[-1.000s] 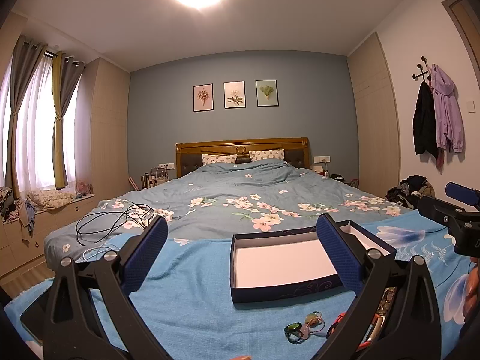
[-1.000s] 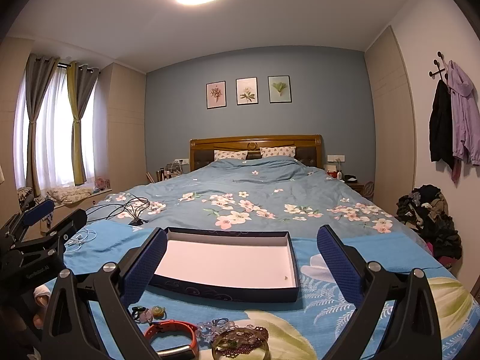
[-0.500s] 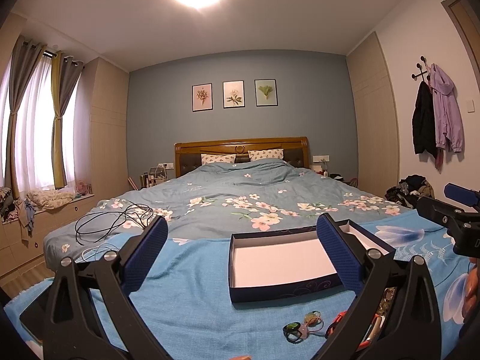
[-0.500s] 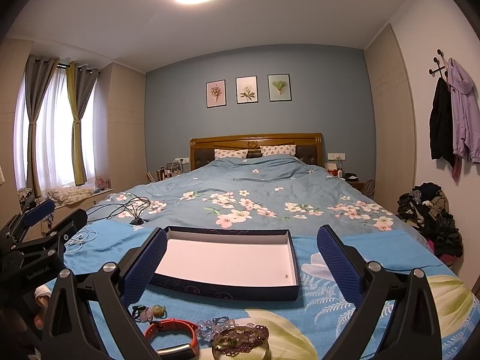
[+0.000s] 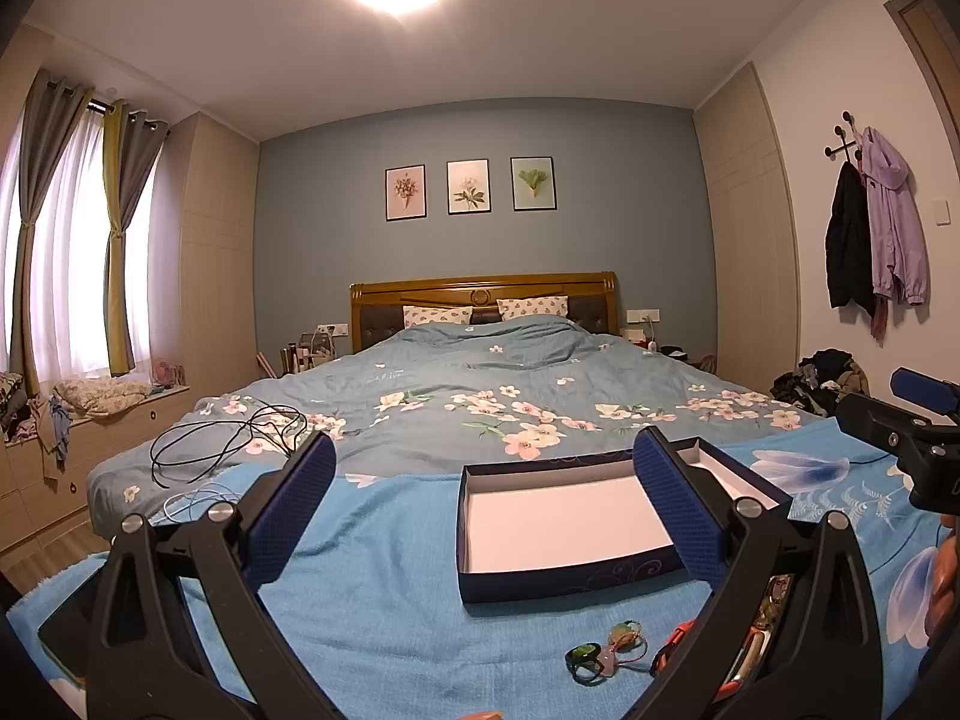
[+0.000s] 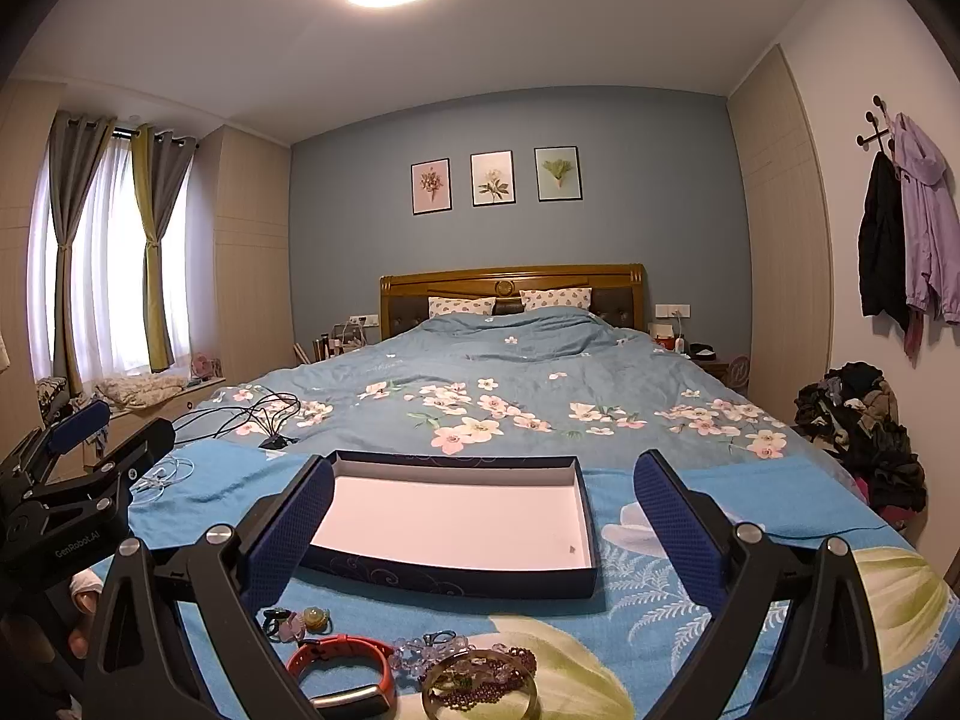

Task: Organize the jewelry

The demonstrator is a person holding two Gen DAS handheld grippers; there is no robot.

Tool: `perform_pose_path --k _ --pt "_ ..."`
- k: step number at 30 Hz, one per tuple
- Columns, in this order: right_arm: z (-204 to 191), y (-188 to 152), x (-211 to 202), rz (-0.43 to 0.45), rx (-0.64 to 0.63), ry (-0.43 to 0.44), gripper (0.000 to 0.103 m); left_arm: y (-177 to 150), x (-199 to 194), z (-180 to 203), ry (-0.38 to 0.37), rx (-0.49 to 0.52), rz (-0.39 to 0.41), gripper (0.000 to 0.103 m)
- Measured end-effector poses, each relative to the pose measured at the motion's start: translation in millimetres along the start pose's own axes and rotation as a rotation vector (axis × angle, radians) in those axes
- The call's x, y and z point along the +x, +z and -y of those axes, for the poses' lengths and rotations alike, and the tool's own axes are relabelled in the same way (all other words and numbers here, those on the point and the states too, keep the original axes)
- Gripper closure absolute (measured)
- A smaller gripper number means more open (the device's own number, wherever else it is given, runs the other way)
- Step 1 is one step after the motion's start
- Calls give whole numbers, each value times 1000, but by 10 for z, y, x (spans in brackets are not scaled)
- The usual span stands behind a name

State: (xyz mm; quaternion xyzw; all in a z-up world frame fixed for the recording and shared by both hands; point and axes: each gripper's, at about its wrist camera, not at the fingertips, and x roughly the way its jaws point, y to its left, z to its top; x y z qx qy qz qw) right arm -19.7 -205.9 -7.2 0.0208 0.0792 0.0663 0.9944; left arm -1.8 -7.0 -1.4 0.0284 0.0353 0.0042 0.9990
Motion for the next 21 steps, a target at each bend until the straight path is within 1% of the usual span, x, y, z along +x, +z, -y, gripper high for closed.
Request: perform_pose_path --k 13,21 --pt "22 9 54 -17 3 0 6 -19 42 5 -6 0 -11 5" --pt "51 4 191 -49 11 -11 6 -12 193 -38 -16 -21 -39 5"
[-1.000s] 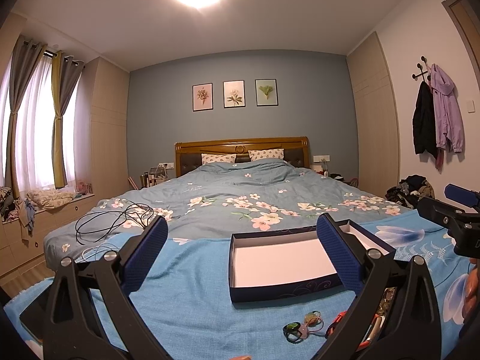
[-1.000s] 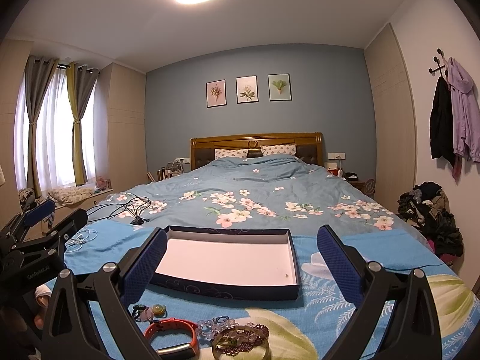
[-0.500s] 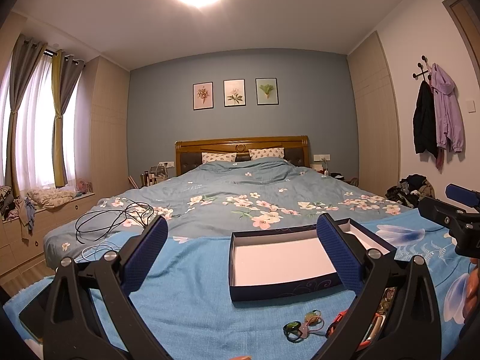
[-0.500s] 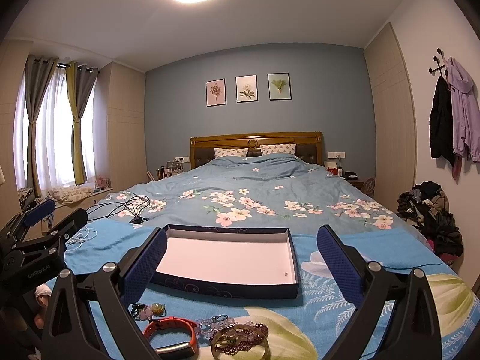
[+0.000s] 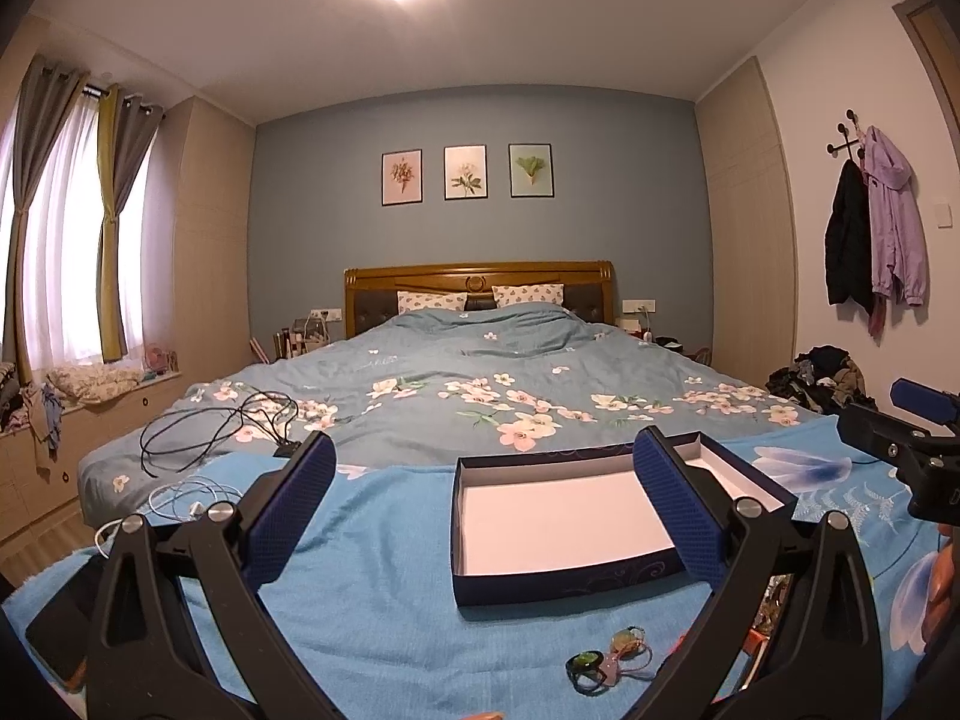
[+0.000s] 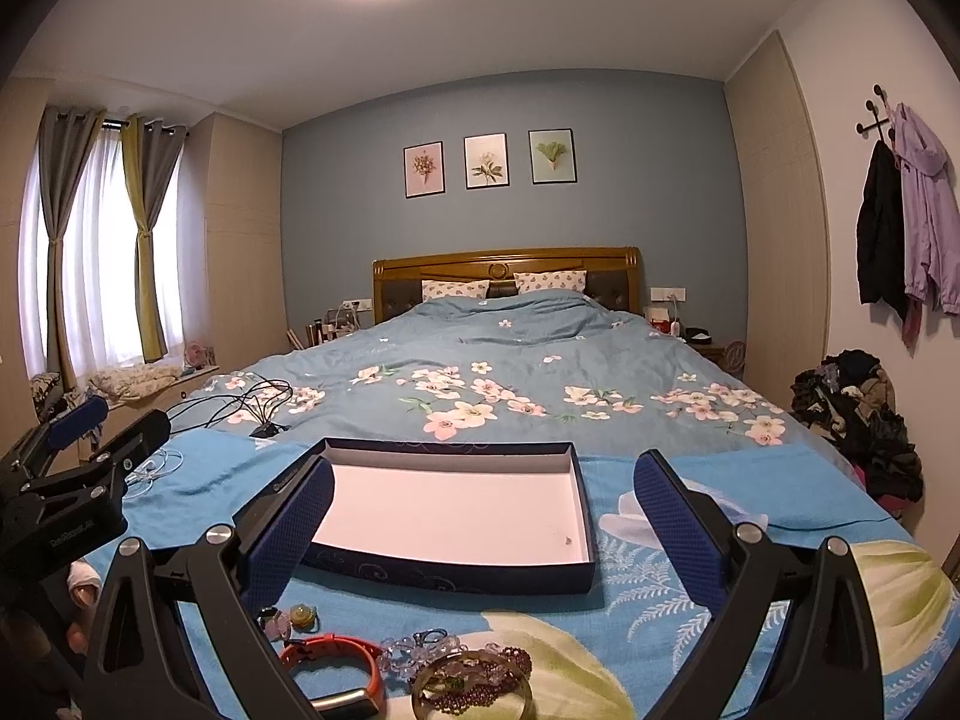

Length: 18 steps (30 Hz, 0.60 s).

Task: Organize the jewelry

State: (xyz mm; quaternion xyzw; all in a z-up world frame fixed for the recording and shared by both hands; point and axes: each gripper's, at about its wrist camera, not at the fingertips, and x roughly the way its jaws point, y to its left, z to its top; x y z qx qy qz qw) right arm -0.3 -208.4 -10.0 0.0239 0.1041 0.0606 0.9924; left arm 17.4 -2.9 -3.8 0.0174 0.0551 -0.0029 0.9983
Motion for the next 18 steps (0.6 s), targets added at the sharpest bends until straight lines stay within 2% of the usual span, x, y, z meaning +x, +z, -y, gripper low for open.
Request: perform_pose_path --k 18 --pt "-27 12 74 -15 -6 -5 6 -6 224 5 -5 -19 -41 5"
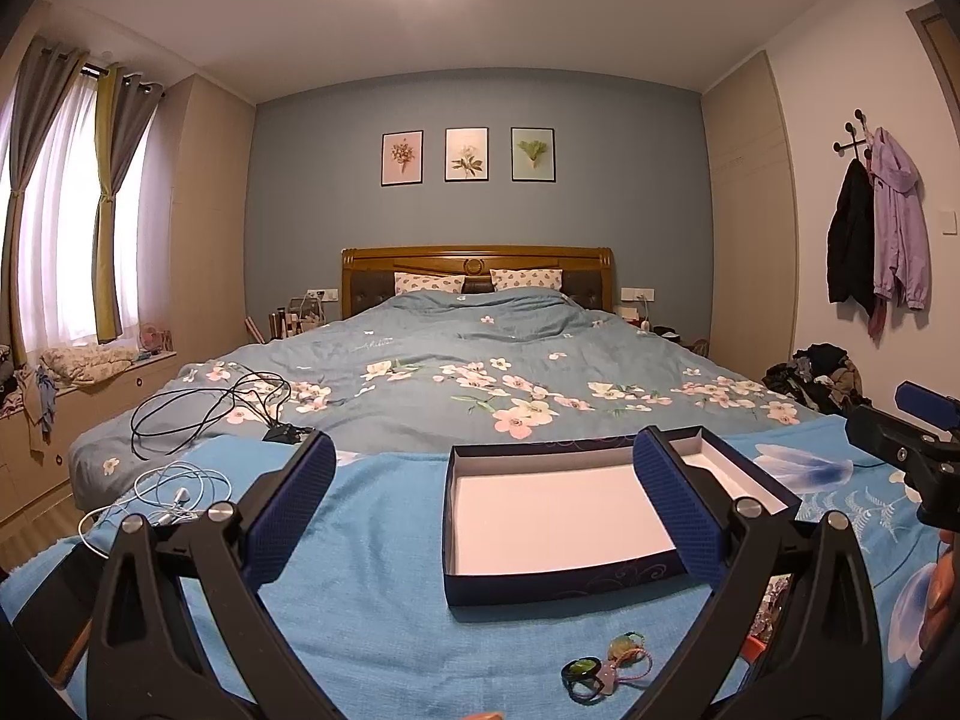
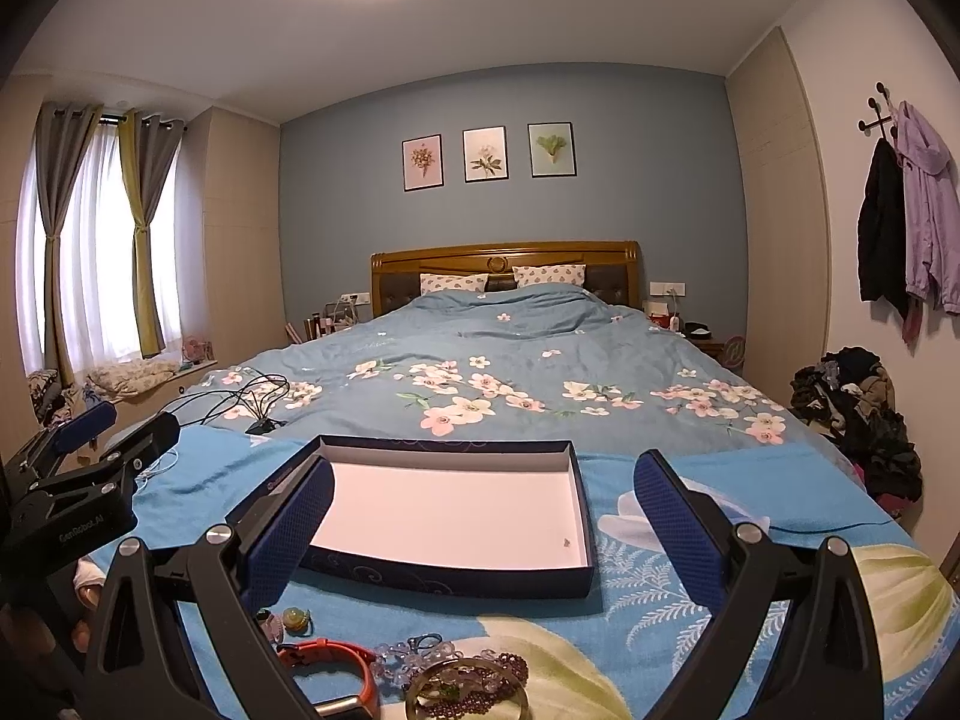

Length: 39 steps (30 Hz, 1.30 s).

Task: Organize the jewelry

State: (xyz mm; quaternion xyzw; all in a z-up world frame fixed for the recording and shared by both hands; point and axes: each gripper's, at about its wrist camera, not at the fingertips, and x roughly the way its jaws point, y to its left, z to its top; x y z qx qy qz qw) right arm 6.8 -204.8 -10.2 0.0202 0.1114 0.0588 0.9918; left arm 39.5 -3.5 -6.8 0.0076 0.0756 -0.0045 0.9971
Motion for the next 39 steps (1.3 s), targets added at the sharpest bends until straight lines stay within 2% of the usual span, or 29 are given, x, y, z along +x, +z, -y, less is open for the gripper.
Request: perform_pose_path --k 32,36,39 --pt "18 0 -22 1 -4 2 6 -15 -13 17 -15 3 -4 5" --pt "49 -1 -17 -23 -15 10 6 -26 15 22 -31 1 -22 5" --pt "114 -25 9 -74 -21 22 6 -55 45 42 -73 13 -54 5"
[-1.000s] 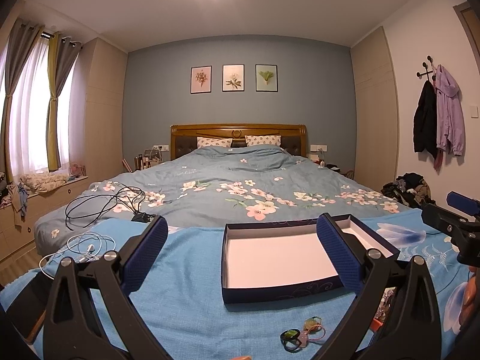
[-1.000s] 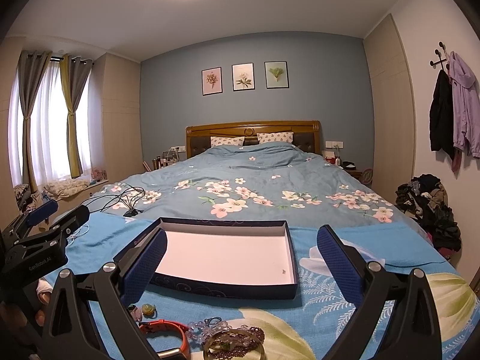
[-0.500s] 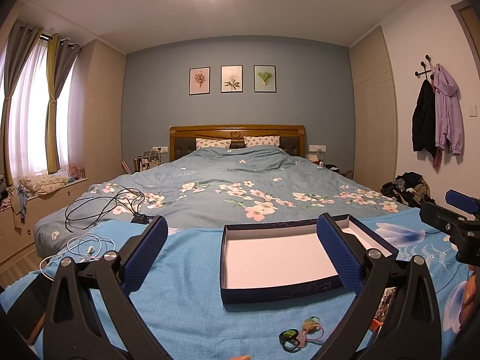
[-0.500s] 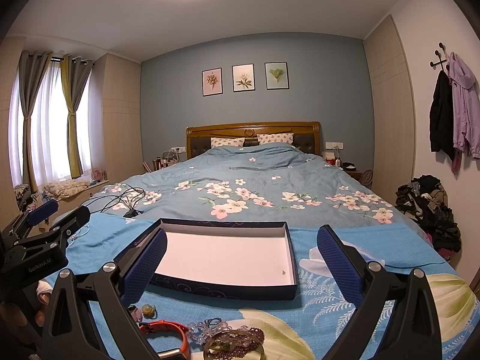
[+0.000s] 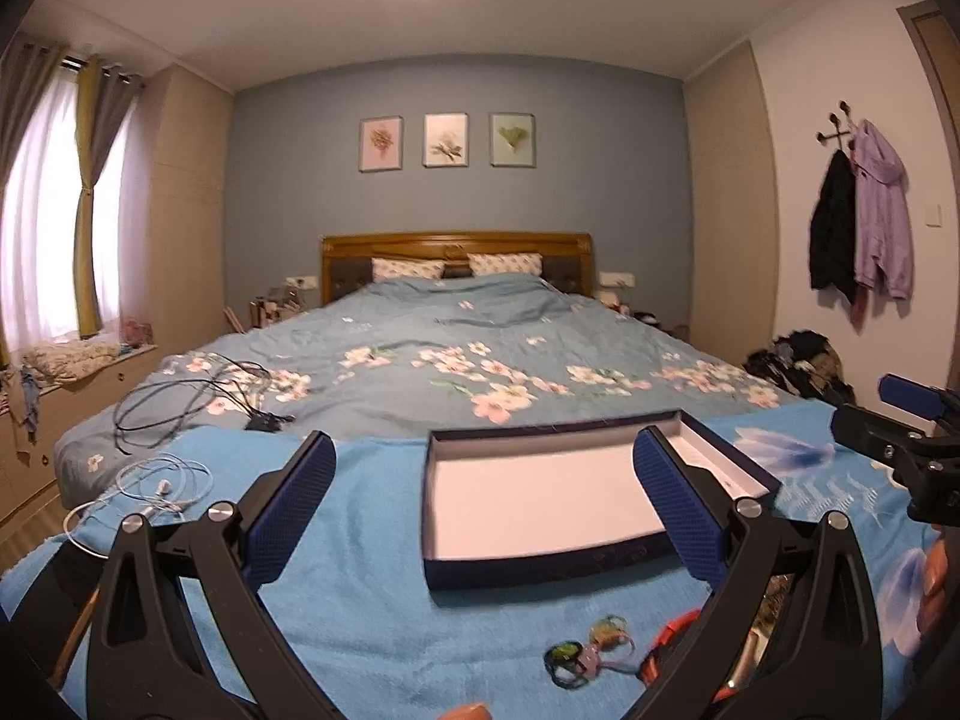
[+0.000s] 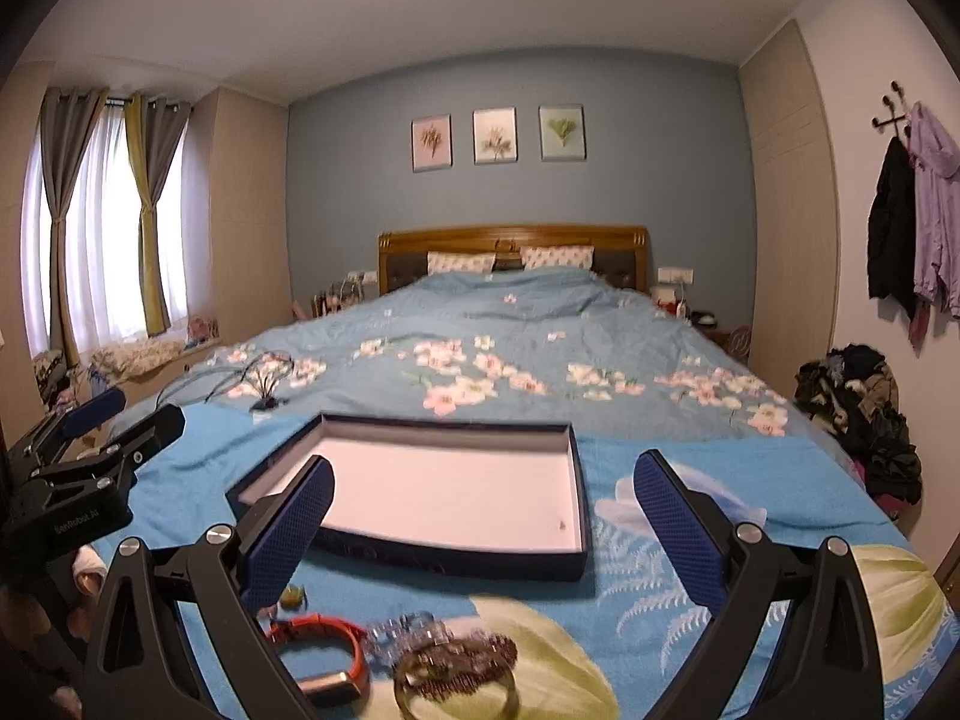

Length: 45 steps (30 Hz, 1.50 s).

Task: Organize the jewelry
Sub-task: 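Grasp the orange watch band with the left tool while the right tool grasps the gold bangle, then carry the watch with the left tool while the right tool carries the bangle into the box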

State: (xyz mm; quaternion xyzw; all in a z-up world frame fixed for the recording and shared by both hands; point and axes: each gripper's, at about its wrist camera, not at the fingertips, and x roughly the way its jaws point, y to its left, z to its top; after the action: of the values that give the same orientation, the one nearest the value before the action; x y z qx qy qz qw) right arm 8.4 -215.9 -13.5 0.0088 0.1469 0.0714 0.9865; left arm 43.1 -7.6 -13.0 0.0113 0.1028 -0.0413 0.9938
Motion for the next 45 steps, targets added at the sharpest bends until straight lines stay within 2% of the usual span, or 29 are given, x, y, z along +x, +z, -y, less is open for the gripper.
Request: perform_pose_path --k 2,6,9,10,14,15,17,20,23,25,26,28,33,36,39,45 --pt "56 -37 35 -50 -2 3 6 -39 30 32 -54 21 -44 5" --pt "160 -185 156 -208 -31 27 7 -137 86 125 -133 84 -133 5" --pt "190 -341 235 -317 -39 60 19 -240 162 209 -184 140 -210 7" --pt "195 -385 249 -344 -39 78 27 -272 176 236 -209 152 -232 10" --pt "173 -508 313 -420 -56 106 46 -390 213 368 -297 193 -314 17" --pt "169 -535 341 -441 -57 110 48 -422 198 401 -314 195 -326 19" --pt "180 -574 398 -481 -47 120 69 -495 181 449 -356 197 -364 24" --pt "209 -641 476 -529 -23 140 82 -593 205 499 -412 189 -425 35" --pt "226 -663 513 -551 -15 152 88 -660 231 518 -456 168 -488 45" --pt "231 -677 513 -560 -6 162 94 -723 293 517 -483 146 -538 57" --pt "235 -675 513 -560 -5 163 97 -753 332 517 -492 135 -564 60" --pt "231 -678 507 -560 -3 165 97 -797 381 510 -500 115 -596 69" --pt "274 -664 500 -562 26 186 98 -811 451 496 -512 92 -636 71" --pt "282 -650 492 -557 34 197 97 -830 529 475 -517 73 -674 82" --pt "302 -626 465 -547 49 206 97 -810 557 461 -509 78 -678 90" --pt "329 -550 414 -517 83 227 97 -777 568 460 -508 82 -672 98"
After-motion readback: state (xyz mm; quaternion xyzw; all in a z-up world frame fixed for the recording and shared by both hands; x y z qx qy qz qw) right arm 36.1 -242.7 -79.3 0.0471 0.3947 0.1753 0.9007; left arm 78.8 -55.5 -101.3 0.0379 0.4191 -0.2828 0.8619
